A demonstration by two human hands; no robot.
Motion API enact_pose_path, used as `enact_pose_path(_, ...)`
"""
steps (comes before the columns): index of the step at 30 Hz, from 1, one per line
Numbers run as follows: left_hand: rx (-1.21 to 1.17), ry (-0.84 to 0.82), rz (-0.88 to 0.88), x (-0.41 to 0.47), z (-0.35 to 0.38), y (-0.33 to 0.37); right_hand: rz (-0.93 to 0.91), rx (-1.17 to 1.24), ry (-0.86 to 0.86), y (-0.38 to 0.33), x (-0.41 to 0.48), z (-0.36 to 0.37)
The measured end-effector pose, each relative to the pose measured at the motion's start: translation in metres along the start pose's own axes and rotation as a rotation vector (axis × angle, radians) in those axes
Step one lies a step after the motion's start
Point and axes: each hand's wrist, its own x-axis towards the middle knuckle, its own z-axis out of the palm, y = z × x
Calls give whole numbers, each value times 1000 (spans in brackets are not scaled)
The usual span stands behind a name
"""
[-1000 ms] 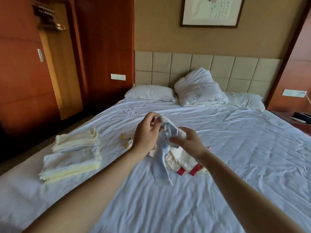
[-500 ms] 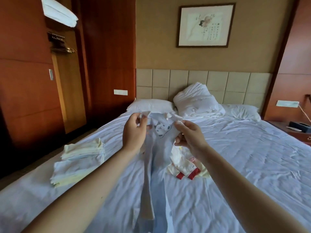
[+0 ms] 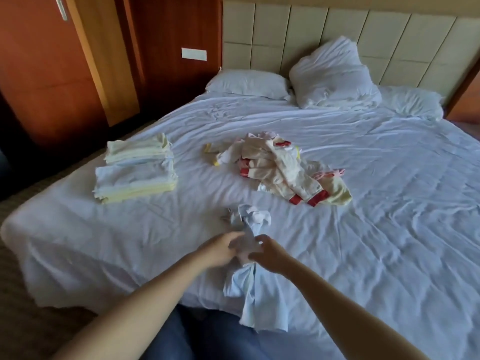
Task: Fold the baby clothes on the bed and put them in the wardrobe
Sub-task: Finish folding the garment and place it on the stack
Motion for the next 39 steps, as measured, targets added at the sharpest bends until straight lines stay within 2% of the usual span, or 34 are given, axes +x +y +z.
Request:
enact_pose_path(2,107,9,3,-4,14,-7,-39,-135,38,15,-3,15)
enact_pose_path(5,169,58,15,-5,21,-12,-80,-90,59,21,-9,18)
enact_pose_path(9,290,149,77,-4,25,-9,-133,39,-27,22,-18,7)
enact_pose_path(14,412,202,121,-4,30,-7,-46,77,-124,20,-25,4)
enact_pose_path(18,321,246,85,-9,20,-10,33,246,-88,19,-23,0)
enact_pose_path(21,264,316,72,-12,9,-7,12,412,80,11,-22,-4)
enact_pose_path(24,69,353,147,-10,2,7,-53,541,214,2,-23,-12)
enact_pose_path(28,-143,252,269,-1,-9,42,-117,738,160,-16,-25,-37)
enact_pose_path(32,-328,146,306,2,-32,84,-236,951,-7,-37,-26,-82)
enact_pose_path(35,-223,153,414,5,-51,110,-331,975,-66,-56,-35,-119)
enact_pose_path(39,-369,-20,473,-2,-76,145,-489,953,-47,-76,-43,-162)
